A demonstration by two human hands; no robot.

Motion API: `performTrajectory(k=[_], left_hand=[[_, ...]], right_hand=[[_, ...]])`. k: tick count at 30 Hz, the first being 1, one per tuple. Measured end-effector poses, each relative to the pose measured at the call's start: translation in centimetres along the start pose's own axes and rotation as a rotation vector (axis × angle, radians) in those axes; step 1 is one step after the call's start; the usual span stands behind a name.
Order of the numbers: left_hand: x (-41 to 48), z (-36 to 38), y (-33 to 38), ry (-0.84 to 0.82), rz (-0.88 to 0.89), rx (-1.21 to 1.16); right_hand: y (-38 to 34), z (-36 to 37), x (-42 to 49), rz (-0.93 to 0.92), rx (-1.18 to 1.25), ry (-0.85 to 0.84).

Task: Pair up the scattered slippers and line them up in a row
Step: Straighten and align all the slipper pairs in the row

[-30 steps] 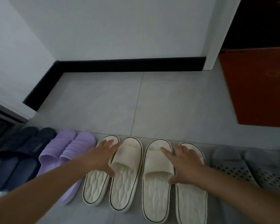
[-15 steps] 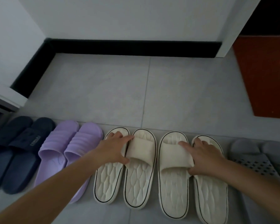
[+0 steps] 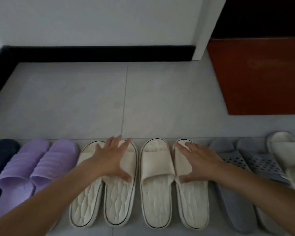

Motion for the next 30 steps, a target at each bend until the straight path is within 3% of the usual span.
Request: performTrajectory(k=[5,10,15,22,25,30], left_hand=[[2.6,1.8,17.2,-0.045,0.417,-0.063],[4.5,4.5,30.2,-0.151,0.544,-0.062],[5.2,7.1,40.4,-0.186,0.568,-0.031],[12.0,10.4,53.0,0.018,0.442,-0.058],[15.2,11.3,54.5,0.020,0.309,-0.093],[15.2,12.6,55.3,0.069,0.233,-0.076]], right_hand=[[5.8,2.8,-4.6,-0.035,0.056,0.023],[13.5,4.3,-10.1,-0.019,0.102,0.092],[24.7,7.9,-16.9,0.073,0.112,0.059],[39.8,16.4,-20.0,0.212,0.079,-0.103],[40.7,18.4,-18.7,0.110,0.082,-0.122],[40.8,18.5,-17.1,0.039,0.083,0.082]])
Point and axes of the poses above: each hand's wrist, its own x-axis towards the middle knuckle, its own z-axis out of the palm, y = z × x, the point moved 9 cm from there along x, towards the middle knuckle, and after that the axes turned 15 degrees about -x, right-handed, at the moved point
